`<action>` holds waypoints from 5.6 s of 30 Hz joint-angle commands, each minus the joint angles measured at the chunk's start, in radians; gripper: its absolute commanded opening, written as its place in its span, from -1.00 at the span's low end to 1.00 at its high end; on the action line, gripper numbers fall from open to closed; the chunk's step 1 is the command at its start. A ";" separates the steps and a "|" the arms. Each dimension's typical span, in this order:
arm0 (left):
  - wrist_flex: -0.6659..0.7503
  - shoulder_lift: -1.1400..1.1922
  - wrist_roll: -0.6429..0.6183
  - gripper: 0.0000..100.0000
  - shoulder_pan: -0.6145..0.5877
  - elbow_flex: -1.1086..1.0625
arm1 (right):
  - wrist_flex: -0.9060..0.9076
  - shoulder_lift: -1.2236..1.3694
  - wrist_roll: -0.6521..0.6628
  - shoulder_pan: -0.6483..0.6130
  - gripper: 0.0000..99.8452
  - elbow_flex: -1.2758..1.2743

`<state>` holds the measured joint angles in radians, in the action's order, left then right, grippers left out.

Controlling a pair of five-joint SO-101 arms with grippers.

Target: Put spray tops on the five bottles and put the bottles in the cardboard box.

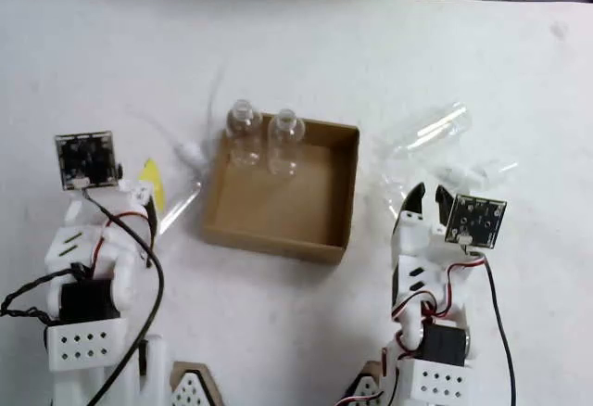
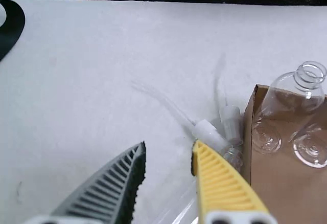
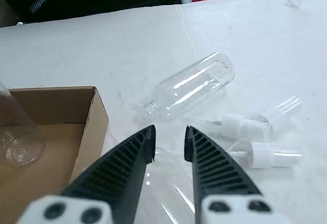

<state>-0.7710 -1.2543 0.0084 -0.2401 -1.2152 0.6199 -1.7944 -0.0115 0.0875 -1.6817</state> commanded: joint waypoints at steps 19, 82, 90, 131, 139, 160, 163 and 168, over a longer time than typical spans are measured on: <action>-0.440 0.745 0.542 -0.71 0.010 0.635 | 0.021 0.001 0.011 -0.012 -0.83 -0.009; -0.713 1.494 0.792 -0.92 -0.335 1.200 | 0.018 -0.001 0.011 -0.013 -0.83 -0.009; -0.753 1.497 0.781 -0.78 -0.308 1.203 | 0.019 -0.001 0.011 -0.013 -0.83 -0.009; -0.740 1.897 0.505 -0.67 -0.163 1.683 | 0.018 -0.001 0.011 -0.013 -0.83 -0.009; -0.740 1.906 0.503 -0.67 -0.168 1.691 | 0.016 -0.001 0.011 -0.013 -0.83 -0.009; -0.790 1.913 0.503 -0.95 -0.163 1.694 | 0.016 -0.001 0.011 -0.013 -0.83 -0.009; -0.799 1.913 0.503 -0.87 -0.162 1.689 | 0.016 -0.001 0.011 -0.013 -0.83 -0.009; -0.818 1.908 0.496 -0.76 -0.166 1.694 | 0.018 -0.001 0.011 -0.013 -0.83 -0.009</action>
<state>-1.5689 0.6713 0.5194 -0.3966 0.4281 0.6368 -1.7944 -0.0115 0.0875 -1.6817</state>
